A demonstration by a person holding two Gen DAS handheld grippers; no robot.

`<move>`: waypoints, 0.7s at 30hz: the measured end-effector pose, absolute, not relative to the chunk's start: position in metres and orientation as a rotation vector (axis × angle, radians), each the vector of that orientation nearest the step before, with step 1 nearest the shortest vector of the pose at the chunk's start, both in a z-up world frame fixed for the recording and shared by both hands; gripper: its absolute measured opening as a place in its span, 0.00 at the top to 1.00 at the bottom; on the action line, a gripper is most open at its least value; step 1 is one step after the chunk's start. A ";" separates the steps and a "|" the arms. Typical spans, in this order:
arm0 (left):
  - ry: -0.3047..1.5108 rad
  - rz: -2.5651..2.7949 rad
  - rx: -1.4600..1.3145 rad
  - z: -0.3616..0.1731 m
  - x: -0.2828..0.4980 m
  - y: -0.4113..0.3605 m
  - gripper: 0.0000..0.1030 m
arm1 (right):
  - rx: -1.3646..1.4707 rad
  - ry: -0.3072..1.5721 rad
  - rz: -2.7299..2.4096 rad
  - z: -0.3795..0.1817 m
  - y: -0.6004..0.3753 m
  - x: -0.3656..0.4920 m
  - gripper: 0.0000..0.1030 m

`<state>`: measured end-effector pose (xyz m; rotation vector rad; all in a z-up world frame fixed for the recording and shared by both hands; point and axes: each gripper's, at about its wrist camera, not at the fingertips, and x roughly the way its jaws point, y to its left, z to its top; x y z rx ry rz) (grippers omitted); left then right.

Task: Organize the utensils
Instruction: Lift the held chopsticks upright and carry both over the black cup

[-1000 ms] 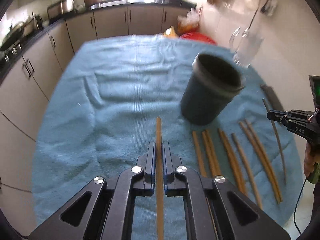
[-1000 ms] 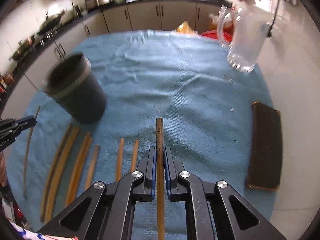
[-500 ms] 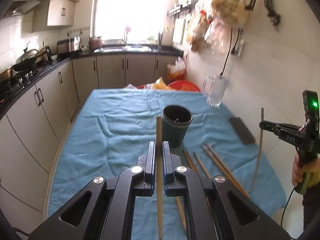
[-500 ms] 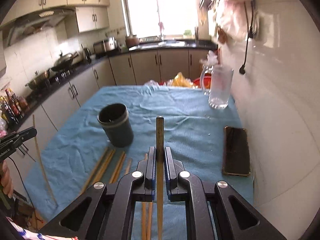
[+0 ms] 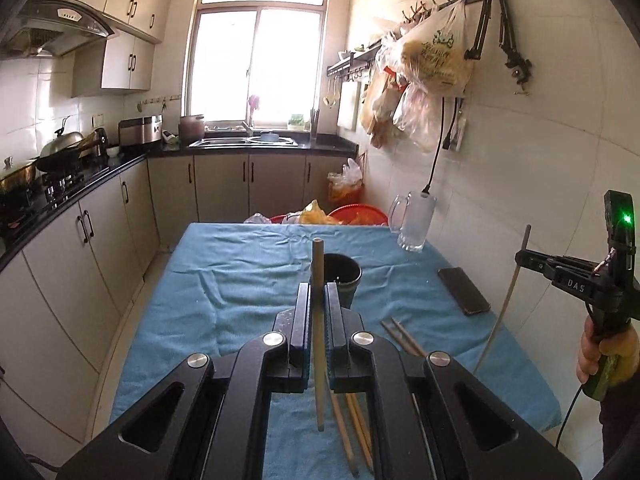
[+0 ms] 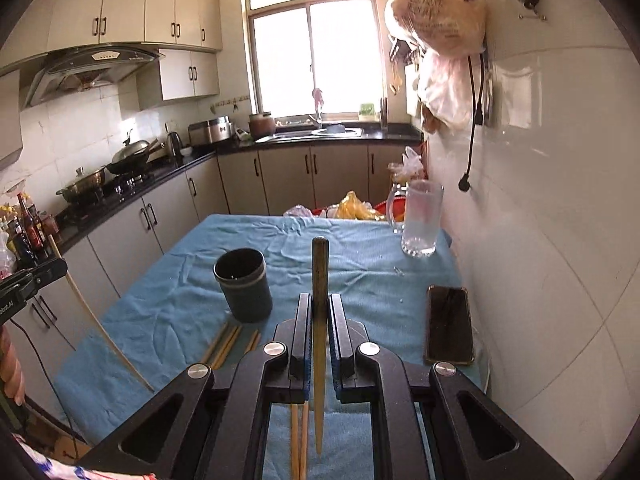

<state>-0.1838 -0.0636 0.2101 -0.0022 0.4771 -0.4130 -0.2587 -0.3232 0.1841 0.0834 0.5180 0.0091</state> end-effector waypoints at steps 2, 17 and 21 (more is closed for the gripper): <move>0.477 -0.419 -0.008 0.213 -0.180 -0.064 0.95 | 0.079 0.508 0.013 0.188 -0.322 -0.258 0.92; 0.413 -0.399 -0.077 0.282 -0.109 -0.079 0.95 | 0.113 0.418 0.093 0.238 -0.295 -0.202 0.92; 0.415 -0.393 -0.104 0.298 -0.076 -0.089 0.95 | 0.151 0.390 0.127 0.253 -0.286 -0.171 0.92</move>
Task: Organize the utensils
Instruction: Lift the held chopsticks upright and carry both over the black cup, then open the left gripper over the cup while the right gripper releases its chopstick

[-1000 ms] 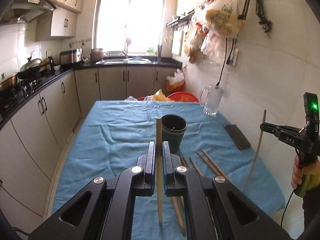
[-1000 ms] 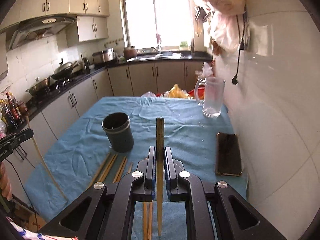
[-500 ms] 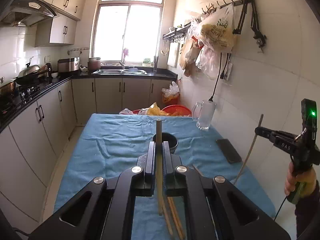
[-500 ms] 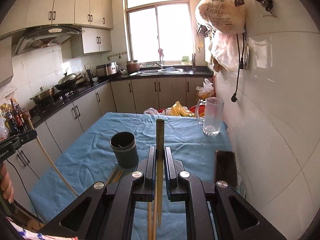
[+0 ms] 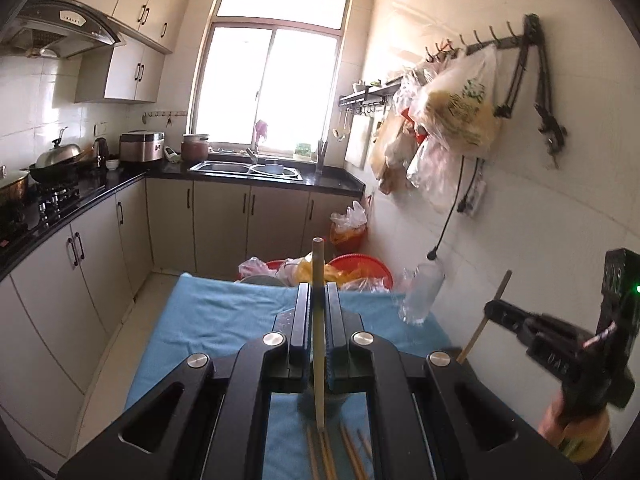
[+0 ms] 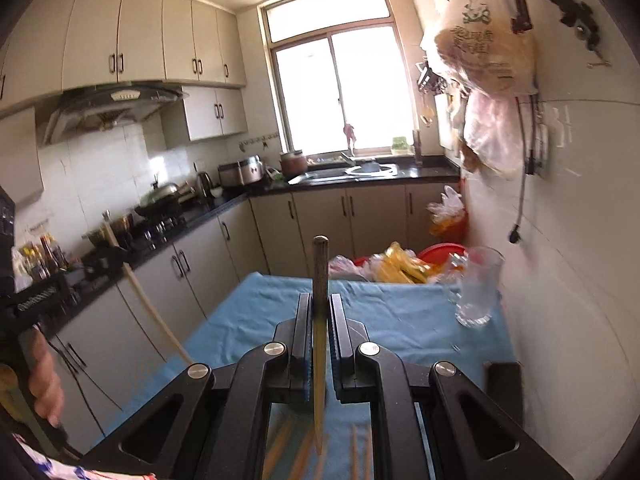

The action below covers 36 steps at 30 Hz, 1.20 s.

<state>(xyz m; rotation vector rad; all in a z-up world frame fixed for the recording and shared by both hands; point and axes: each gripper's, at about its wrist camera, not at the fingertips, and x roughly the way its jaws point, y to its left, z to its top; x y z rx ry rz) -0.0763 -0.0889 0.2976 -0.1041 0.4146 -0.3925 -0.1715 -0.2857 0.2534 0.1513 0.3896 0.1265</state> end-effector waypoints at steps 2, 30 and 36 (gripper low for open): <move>0.418 -0.385 -0.116 0.302 -0.059 -0.096 0.95 | 0.162 0.372 0.132 0.260 -0.280 -0.154 0.92; 0.701 -0.384 -0.087 0.206 0.063 -0.143 0.75 | 0.281 0.612 0.129 0.159 -0.277 -0.011 0.59; 0.651 -0.356 -0.095 0.223 0.042 -0.128 0.65 | 0.278 0.590 0.113 0.170 -0.279 -0.023 0.53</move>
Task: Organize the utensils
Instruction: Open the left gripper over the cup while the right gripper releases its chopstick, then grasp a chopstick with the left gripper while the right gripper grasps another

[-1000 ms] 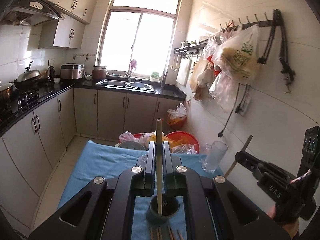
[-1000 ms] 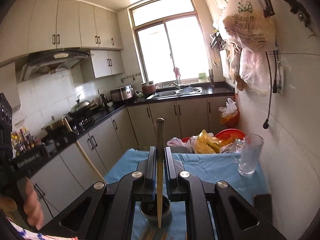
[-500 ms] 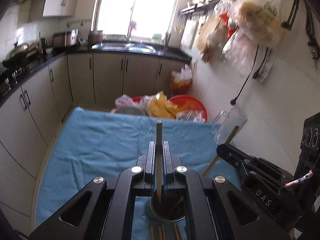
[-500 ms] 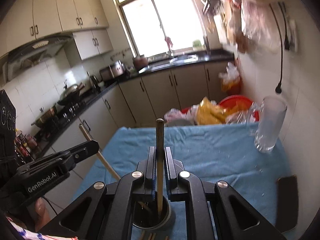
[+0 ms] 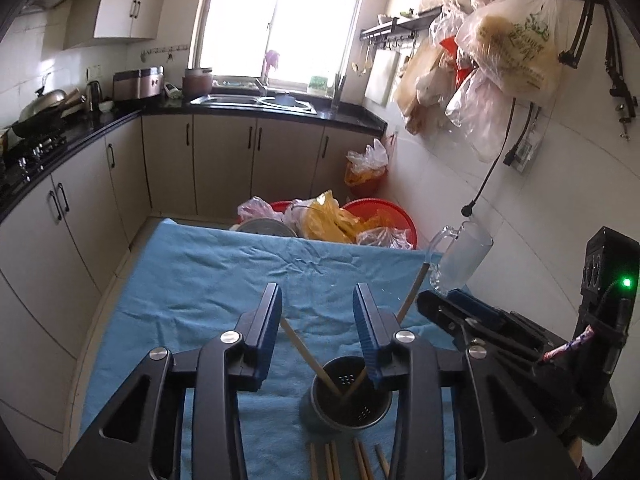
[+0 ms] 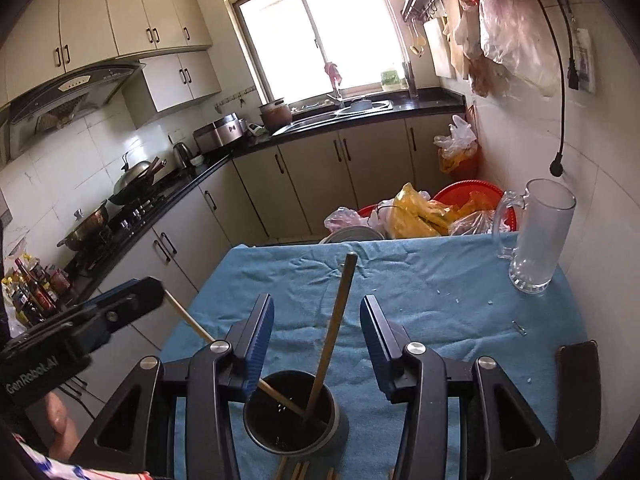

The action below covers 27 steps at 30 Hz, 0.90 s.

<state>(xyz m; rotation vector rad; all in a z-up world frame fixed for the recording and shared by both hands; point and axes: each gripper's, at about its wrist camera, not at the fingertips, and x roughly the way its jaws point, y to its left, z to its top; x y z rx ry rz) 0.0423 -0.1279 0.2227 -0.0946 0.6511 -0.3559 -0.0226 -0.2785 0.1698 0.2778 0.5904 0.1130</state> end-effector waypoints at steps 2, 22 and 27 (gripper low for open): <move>0.643 -0.350 -0.102 0.227 0.036 -0.123 0.65 | 0.271 0.583 0.107 0.175 -0.279 -0.030 0.52; 0.833 -0.342 -0.125 0.128 -0.063 -0.068 0.53 | 0.274 0.788 -0.044 0.088 -0.342 -0.150 0.38; 0.954 -0.412 -0.089 0.077 -0.070 -0.090 0.62 | 0.252 0.907 -0.002 0.041 -0.338 -0.160 0.44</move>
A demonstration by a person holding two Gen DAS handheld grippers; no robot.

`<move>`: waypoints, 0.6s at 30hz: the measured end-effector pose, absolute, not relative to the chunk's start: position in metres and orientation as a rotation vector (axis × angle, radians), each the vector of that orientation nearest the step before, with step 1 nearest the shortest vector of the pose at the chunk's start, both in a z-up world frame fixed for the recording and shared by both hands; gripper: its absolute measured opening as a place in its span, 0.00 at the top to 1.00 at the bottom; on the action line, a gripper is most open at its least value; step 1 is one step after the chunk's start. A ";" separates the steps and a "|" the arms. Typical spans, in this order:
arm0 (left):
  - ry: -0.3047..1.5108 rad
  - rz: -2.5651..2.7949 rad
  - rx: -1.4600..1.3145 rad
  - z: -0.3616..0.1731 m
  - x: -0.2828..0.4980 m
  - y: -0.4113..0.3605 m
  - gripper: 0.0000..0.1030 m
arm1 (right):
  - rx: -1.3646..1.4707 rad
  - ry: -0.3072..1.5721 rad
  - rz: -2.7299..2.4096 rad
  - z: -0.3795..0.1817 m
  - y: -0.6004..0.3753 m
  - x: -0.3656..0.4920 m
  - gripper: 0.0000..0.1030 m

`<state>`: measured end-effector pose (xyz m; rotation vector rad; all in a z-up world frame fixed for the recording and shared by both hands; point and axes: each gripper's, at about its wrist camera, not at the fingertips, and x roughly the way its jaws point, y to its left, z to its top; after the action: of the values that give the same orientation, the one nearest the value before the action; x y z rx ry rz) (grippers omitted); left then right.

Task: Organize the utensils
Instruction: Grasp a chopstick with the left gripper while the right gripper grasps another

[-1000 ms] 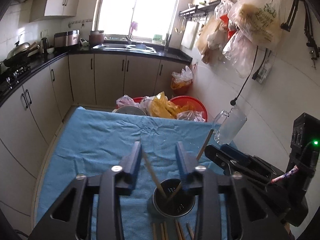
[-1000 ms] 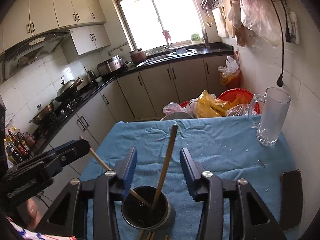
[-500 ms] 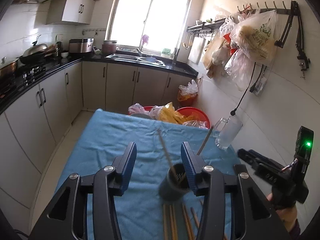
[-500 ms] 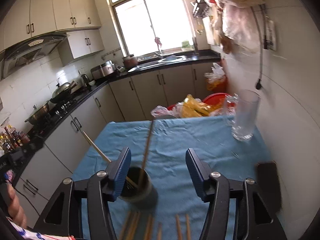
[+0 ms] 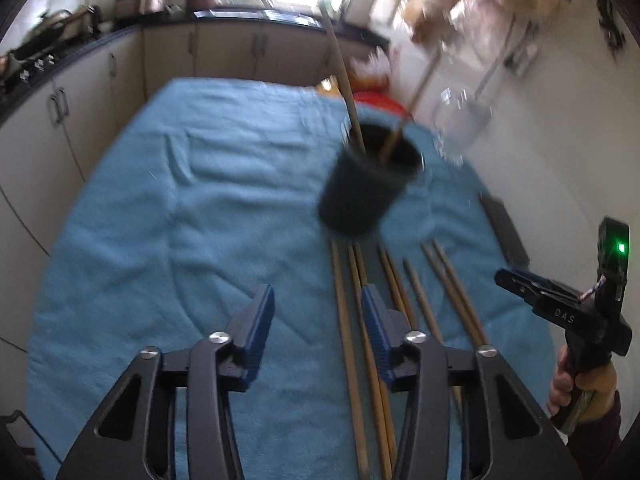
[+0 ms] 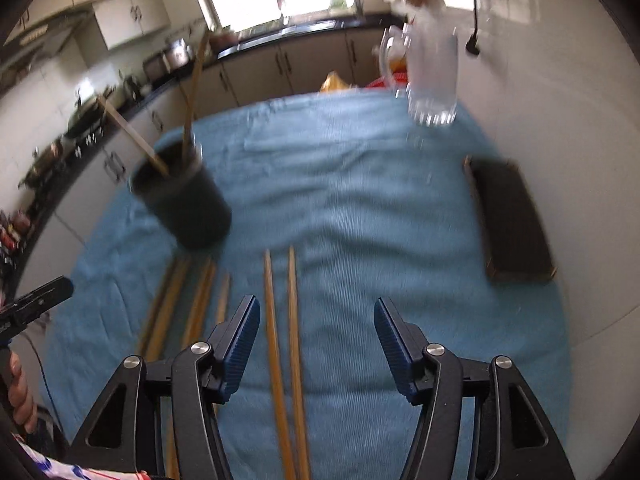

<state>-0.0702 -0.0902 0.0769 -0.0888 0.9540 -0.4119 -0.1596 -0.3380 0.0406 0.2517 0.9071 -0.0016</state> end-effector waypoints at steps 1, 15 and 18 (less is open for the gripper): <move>0.971 -0.425 -0.078 0.068 -0.072 -0.095 0.62 | 0.255 0.919 0.010 0.036 -0.338 -0.159 0.47; 1.078 -0.440 0.048 0.019 -0.050 -0.136 0.87 | 0.228 0.981 0.061 0.004 -0.321 -0.143 0.58; 1.087 -0.440 0.064 0.017 -0.047 -0.141 0.87 | 0.229 0.983 0.051 0.002 -0.321 -0.138 0.61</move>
<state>-0.0472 -0.1408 0.0175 0.0638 1.0866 -0.4402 -0.1380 -0.3212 0.0018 0.2292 0.9829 0.0507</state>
